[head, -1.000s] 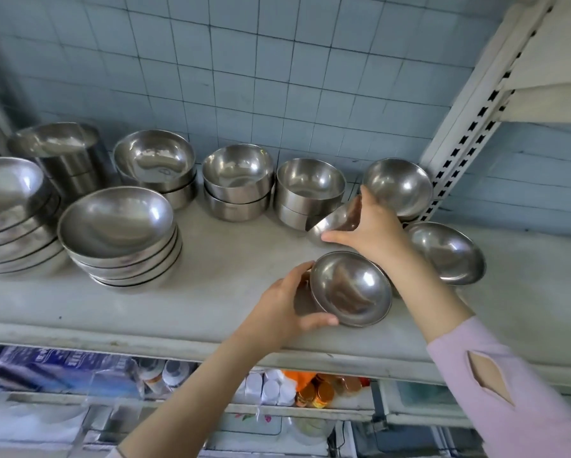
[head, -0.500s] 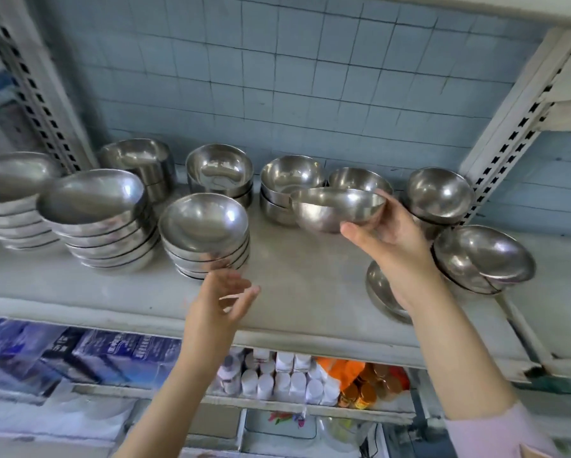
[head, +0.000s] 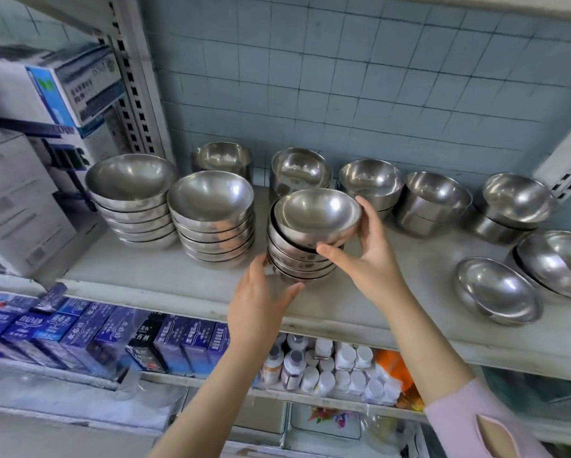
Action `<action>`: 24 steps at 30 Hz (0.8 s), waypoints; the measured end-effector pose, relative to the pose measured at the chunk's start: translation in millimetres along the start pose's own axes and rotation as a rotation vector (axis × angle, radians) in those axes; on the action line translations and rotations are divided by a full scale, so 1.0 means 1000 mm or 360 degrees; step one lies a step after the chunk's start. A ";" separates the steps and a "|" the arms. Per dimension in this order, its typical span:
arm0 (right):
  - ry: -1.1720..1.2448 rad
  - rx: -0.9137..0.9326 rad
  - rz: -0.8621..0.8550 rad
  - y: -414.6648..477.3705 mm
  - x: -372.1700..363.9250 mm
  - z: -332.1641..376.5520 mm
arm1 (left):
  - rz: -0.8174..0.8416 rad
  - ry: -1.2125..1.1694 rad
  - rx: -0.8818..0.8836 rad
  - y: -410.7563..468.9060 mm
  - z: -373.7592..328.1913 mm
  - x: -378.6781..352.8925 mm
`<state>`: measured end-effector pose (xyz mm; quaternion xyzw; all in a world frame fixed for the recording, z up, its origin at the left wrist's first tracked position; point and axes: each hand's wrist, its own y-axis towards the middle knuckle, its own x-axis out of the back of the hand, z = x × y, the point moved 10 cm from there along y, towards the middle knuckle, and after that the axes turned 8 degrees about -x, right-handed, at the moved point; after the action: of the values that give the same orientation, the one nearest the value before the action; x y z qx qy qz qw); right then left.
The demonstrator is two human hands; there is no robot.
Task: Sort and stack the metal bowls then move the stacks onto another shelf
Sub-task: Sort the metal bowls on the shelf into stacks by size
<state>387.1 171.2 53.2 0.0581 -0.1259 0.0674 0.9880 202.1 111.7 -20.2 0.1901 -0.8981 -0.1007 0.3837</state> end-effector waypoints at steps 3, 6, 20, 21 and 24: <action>-0.0074 -0.0019 0.0009 -0.001 -0.002 -0.010 | -0.0015 0.0037 -0.0025 -0.002 -0.001 0.000; 0.0008 -0.0057 0.0073 0.003 -0.006 -0.015 | 0.0011 0.0037 -0.0001 0.000 0.001 -0.001; 0.0051 -0.0101 0.0012 -0.025 0.030 -0.003 | -0.0030 -0.0261 -0.0086 -0.016 -0.002 0.005; 0.0099 -0.0078 -0.0116 -0.038 0.049 -0.005 | -0.0053 -0.0237 -0.0159 -0.021 -0.008 0.006; 0.0235 -0.0072 -0.0636 -0.085 0.120 -0.029 | -0.0038 -0.0199 -0.0367 -0.033 -0.037 -0.005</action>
<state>521.7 105.7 48.0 0.0547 -0.0406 -0.1285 0.9894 240.6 82.5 -9.1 0.1488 -0.9004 -0.2197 0.3449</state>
